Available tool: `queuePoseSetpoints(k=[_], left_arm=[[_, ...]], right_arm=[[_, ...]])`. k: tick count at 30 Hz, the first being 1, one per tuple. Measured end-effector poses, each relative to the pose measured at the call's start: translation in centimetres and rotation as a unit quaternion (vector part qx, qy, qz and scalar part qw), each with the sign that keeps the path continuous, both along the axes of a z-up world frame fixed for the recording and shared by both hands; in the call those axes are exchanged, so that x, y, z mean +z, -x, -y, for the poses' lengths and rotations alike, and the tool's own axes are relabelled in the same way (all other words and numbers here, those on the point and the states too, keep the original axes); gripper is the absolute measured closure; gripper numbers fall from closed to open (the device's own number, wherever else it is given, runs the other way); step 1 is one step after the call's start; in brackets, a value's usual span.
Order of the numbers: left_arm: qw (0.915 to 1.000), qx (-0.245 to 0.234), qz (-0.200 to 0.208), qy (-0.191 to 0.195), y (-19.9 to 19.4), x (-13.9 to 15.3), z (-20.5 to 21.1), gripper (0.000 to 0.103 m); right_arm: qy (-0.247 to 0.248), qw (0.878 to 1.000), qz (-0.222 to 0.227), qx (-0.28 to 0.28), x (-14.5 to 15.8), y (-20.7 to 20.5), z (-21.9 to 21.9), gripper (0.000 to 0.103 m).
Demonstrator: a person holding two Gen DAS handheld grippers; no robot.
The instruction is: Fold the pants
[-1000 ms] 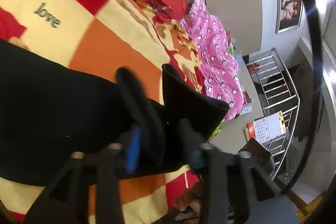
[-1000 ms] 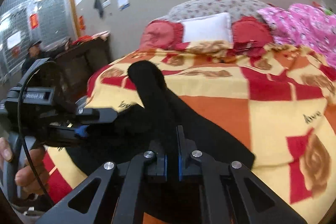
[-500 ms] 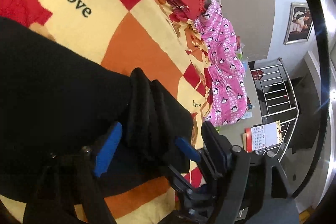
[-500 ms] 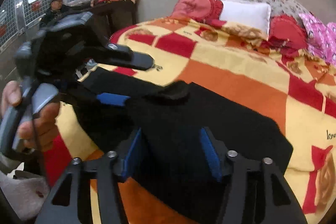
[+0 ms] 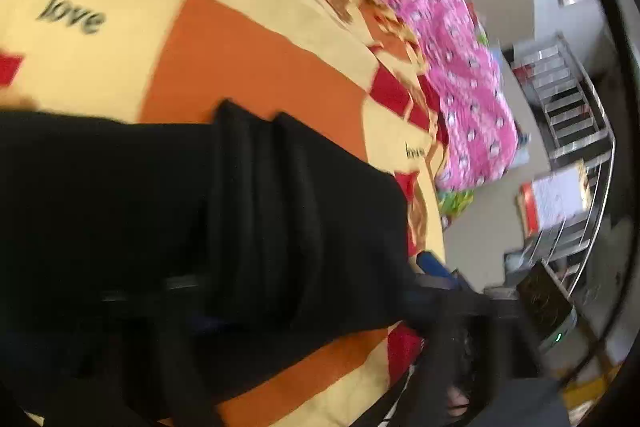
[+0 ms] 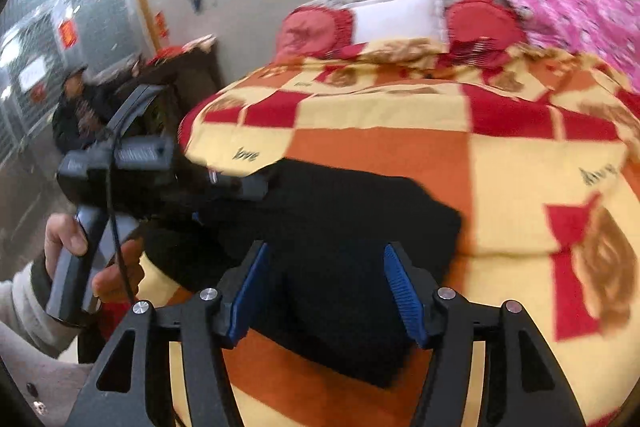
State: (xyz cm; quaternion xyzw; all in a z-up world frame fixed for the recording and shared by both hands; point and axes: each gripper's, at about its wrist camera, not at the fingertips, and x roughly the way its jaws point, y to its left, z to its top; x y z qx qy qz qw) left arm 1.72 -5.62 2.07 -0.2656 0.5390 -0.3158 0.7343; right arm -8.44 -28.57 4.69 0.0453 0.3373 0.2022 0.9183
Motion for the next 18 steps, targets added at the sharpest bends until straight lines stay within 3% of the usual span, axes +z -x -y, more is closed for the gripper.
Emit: queuePoseSetpoints(k=[1,3,4,5,7,13,18], left_arm=[[0.9999,-0.016,-0.003,-0.001,0.1,0.4,0.6,0.095],[0.9996,-0.021,0.018,0.003,0.6,2.2,1.4,0.095],[0.9992,-0.024,0.032,0.004,0.9,3.3,1.8,0.095],[0.9986,-0.027,0.044,0.01,1.2,4.4,2.2,0.095],[0.997,-0.032,0.065,0.029,1.9,6.9,2.9,0.095],[0.9935,-0.045,0.101,0.026,4.0,10.5,5.2,0.095],[0.9937,-0.038,0.098,0.039,4.7,11.3,5.9,0.096]], right_arm=[[-0.011,1.0,0.001,-0.01,0.2,0.4,1.0,0.042],[-0.034,0.999,0.005,-0.022,0.3,1.5,2.4,0.04],[-0.034,0.999,0.009,-0.027,0.3,1.9,2.6,0.032],[-0.028,0.999,0.016,-0.034,0.3,2.4,2.6,0.015],[-0.005,0.998,0.043,-0.054,0.2,3.9,2.0,0.0],[0.021,0.995,0.062,-0.07,-0.4,3.8,-1.3,0.0],[-0.028,0.992,0.048,-0.112,-0.9,0.8,-1.0,0.0]])
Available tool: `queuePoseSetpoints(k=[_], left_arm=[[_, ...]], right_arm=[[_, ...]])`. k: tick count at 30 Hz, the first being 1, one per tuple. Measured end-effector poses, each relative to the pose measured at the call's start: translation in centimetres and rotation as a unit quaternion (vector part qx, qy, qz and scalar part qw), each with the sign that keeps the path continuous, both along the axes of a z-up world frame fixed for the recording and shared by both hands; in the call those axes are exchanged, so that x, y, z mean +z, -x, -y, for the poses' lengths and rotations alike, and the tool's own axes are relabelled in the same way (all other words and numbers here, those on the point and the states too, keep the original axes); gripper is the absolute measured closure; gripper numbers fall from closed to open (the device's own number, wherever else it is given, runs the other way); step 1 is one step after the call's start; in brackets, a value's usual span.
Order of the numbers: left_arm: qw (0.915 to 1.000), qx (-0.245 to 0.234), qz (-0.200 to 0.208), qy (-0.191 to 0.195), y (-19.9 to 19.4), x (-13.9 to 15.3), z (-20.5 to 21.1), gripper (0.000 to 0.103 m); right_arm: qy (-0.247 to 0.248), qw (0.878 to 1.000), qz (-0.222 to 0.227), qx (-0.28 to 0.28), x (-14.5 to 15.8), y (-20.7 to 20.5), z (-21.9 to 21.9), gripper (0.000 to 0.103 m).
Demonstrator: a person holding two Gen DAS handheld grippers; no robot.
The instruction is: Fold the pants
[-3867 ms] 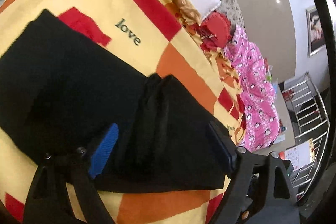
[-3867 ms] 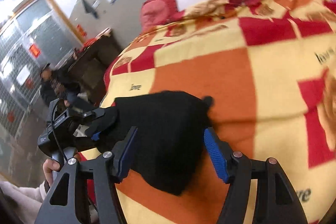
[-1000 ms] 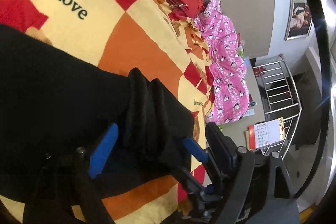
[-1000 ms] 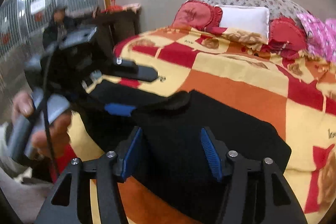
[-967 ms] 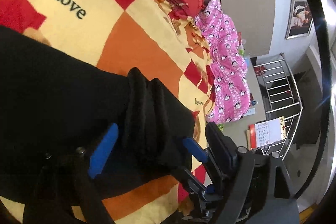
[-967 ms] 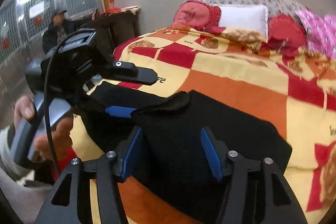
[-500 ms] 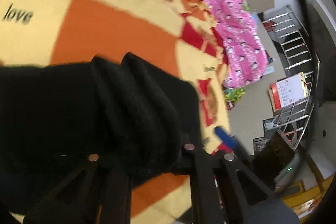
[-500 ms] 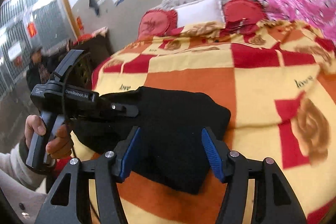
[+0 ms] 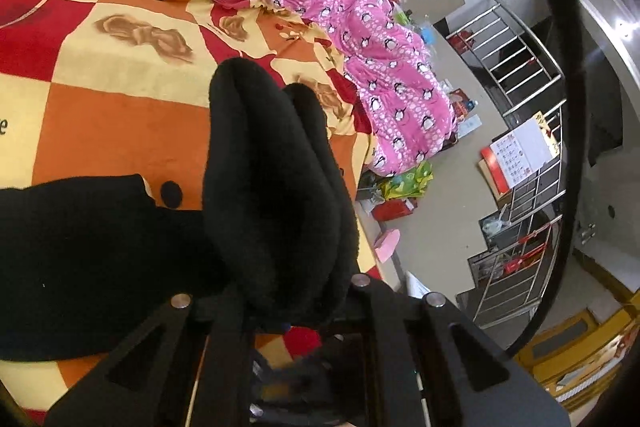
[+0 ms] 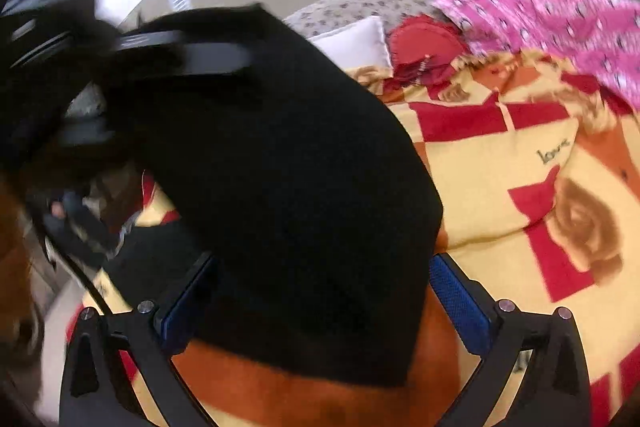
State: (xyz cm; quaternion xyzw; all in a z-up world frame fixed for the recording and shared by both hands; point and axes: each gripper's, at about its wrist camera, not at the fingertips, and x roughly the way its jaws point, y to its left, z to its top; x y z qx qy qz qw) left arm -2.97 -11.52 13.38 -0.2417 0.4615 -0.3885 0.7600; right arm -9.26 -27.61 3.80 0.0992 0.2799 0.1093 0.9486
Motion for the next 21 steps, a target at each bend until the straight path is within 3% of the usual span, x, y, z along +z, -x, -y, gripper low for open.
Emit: queuePoseSetpoints(k=[3,9,14,17,21], left_arm=[[0.9999,0.009,-0.003,0.01,0.0,0.3,0.0,0.096],[0.9991,0.026,-0.012,0.03,-0.4,0.1,-1.2,0.096],[0.9985,0.02,-0.028,0.042,-0.4,-1.2,-1.4,0.096],[0.9979,0.023,-0.036,0.049,-0.1,-3.1,-2.0,0.095],[0.9962,0.049,-0.069,0.023,0.3,-8.2,-3.1,0.095]], right_arm=[[0.002,1.0,0.016,-0.022,0.2,-0.8,-0.1,0.0],[0.02,0.999,-0.001,-0.048,0.2,-0.7,1.1,0.0],[0.103,0.991,0.007,-0.087,1.4,1.1,2.4,0.0],[0.116,0.989,-0.005,-0.088,1.5,1.2,3.0,0.0],[0.124,0.988,-0.05,-0.076,-0.5,0.3,3.6,0.0]])
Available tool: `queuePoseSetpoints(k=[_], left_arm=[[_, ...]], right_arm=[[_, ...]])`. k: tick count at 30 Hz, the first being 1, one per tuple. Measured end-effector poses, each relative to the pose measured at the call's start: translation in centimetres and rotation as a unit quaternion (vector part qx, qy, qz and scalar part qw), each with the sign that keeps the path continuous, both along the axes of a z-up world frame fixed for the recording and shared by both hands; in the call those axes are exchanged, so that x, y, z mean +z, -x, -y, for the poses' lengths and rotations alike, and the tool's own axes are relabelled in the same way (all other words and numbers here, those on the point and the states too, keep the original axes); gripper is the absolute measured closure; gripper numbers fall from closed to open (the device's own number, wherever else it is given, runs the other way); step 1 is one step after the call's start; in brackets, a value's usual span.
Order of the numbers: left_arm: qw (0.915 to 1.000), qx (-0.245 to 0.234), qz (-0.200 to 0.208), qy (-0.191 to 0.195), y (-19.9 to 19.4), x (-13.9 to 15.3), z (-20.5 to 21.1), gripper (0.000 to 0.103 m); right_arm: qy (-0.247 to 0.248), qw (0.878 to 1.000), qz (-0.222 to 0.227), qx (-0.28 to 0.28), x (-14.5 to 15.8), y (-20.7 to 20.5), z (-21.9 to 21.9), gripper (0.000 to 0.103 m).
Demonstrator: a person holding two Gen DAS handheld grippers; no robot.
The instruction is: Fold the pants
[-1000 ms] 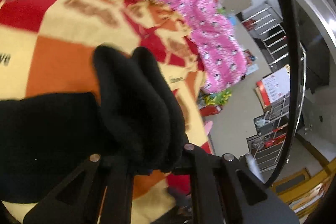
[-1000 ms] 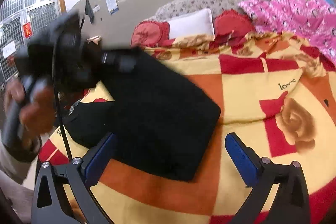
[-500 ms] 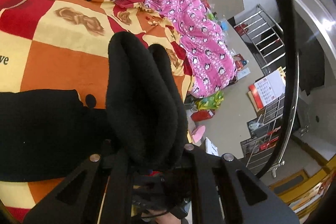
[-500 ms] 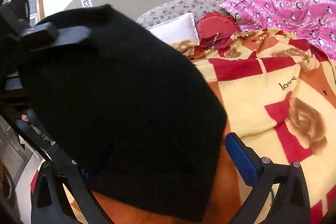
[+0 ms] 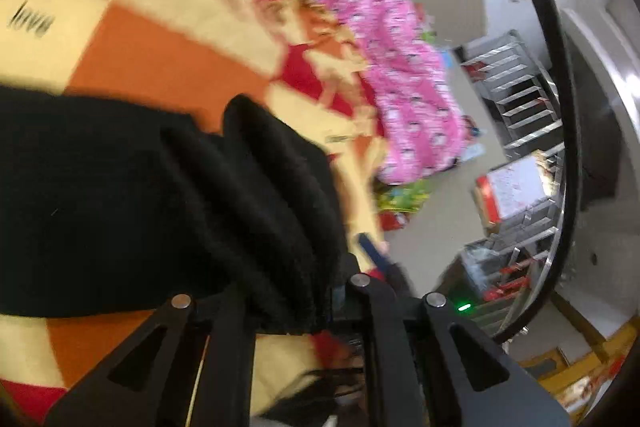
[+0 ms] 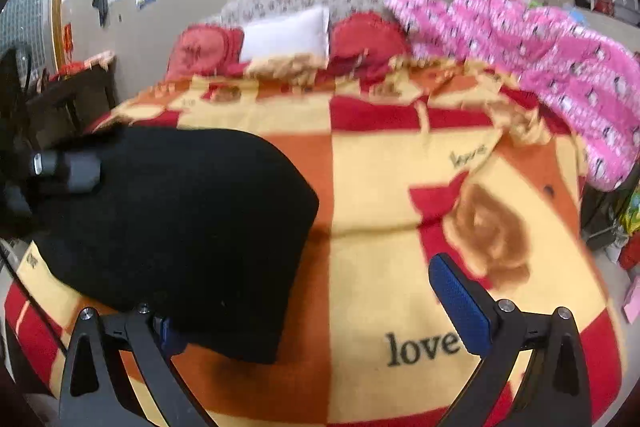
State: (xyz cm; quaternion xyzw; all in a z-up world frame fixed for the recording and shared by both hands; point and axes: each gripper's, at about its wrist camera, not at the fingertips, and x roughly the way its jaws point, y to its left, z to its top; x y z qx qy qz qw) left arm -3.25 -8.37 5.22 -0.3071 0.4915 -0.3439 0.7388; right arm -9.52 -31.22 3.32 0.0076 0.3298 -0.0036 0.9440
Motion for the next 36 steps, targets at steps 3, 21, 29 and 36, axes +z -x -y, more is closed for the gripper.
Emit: queuePoseSetpoints(k=[3,21,29,36], left_arm=[[0.9986,0.03,-0.028,-0.035,-0.4,-3.7,-0.9,0.095],[0.9796,0.087,0.107,-0.146,0.0,-0.3,-2.4,0.056],[0.9806,0.066,0.106,-0.151,-0.6,-1.4,0.2,0.046],[0.9693,0.066,0.122,-0.203,-2.2,-3.5,1.9,0.046]], right_arm=[[0.001,0.999,-0.043,0.01,-2.2,-1.1,-0.2,0.0],[-0.143,0.987,-0.035,0.071,2.3,3.7,4.5,0.001],[-0.135,0.979,-0.06,0.142,0.6,-3.7,-0.6,0.065],[-0.101,0.983,-0.081,0.127,-1.8,-6.6,-1.0,0.067]])
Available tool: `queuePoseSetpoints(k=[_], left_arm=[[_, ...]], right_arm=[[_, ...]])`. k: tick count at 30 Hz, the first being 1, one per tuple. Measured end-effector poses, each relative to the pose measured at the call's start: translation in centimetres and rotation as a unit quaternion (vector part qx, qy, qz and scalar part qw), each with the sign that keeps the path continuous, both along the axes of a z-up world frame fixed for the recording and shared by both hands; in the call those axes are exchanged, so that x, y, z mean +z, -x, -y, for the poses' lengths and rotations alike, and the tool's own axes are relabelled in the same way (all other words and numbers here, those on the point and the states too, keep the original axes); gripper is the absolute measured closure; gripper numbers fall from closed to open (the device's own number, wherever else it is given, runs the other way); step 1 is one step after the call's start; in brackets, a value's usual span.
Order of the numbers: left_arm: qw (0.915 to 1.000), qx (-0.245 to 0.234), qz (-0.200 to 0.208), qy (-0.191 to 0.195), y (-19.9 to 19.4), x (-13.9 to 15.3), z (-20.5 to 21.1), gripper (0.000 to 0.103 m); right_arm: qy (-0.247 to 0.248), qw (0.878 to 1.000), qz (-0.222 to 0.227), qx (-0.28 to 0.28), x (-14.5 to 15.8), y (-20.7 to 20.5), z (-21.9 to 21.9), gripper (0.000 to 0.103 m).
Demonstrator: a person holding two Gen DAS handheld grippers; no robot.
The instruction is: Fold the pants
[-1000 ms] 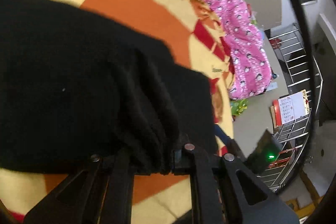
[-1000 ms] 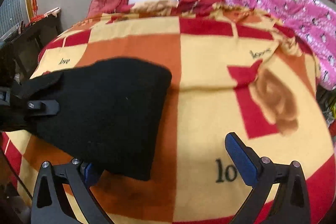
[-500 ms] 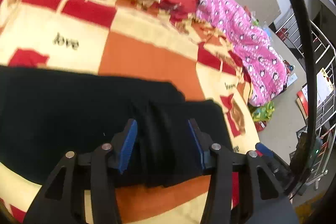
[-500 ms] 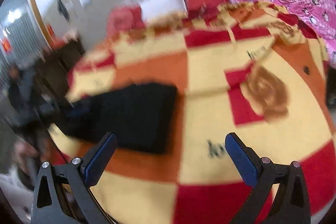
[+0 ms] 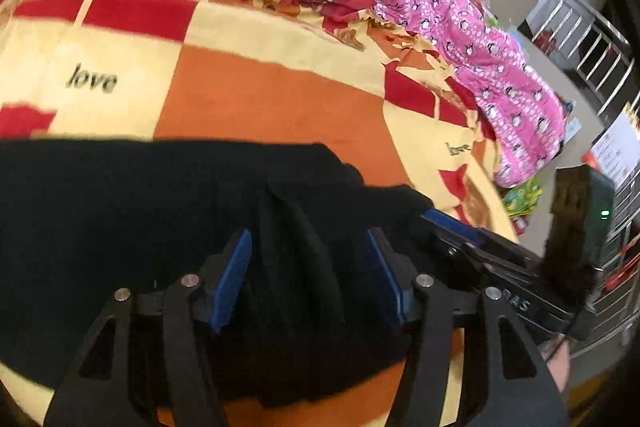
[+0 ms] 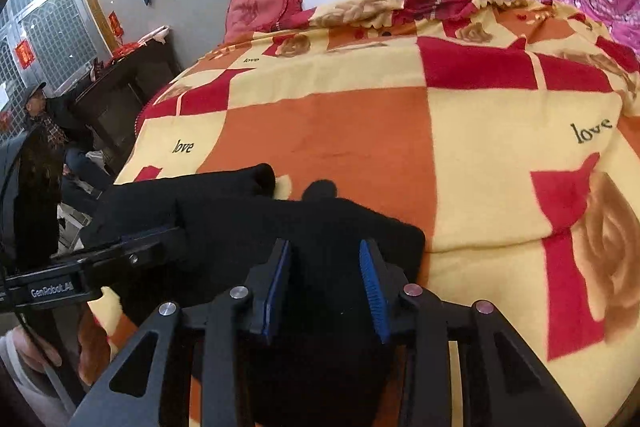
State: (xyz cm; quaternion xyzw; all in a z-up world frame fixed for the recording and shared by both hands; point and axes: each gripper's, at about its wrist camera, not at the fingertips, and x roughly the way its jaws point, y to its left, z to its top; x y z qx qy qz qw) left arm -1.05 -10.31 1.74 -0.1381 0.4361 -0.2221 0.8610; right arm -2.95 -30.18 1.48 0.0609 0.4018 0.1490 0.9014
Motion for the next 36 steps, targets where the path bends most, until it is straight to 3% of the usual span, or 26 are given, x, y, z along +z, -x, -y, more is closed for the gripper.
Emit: queuePoseSetpoints(k=[3,6,9,11,15,17,20,23,30,36], left_arm=[[0.9998,-0.005,0.006,-0.019,-0.2,0.1,0.5,0.046],[0.9999,-0.004,-0.006,0.009,0.3,0.6,-0.7,0.046],[0.9998,0.006,0.004,0.018,1.5,1.5,-2.0,0.046],[0.9998,0.009,0.009,0.015,2.3,1.4,-2.3,0.038],[0.9998,0.017,-0.012,0.004,2.2,-0.3,-2.4,0.038],[0.9997,0.021,0.0,0.007,2.3,-0.5,-2.6,0.038],[0.9994,0.022,0.016,-0.022,2.5,-0.3,-1.7,0.037],[0.999,0.02,0.019,-0.034,2.3,-0.2,-1.4,0.037],[0.9981,0.05,0.014,-0.034,2.1,0.6,-3.0,0.037],[0.9961,0.063,0.028,-0.055,2.7,1.2,-4.2,0.033]], right_arm=[[0.002,1.0,0.0,0.001,0.0,0.0,-0.1,0.066],[-0.01,1.0,-0.004,-0.003,1.1,1.6,0.4,0.062],[0.002,1.0,0.007,0.007,2.3,3.9,0.2,0.047],[0.022,1.0,0.007,0.014,2.2,5.1,-0.5,0.047],[0.041,0.999,0.007,0.007,1.5,6.2,-0.9,0.046],[0.054,0.999,-0.002,-0.001,0.6,6.3,-0.8,0.048],[0.062,0.998,-0.01,-0.01,-0.9,6.0,-0.7,0.046],[0.047,0.999,-0.019,-0.008,-0.2,5.9,-0.2,0.044],[0.026,0.999,0.012,0.024,2.7,5.1,-1.9,0.044],[0.027,0.999,0.018,0.041,2.6,2.3,-4.2,0.044]])
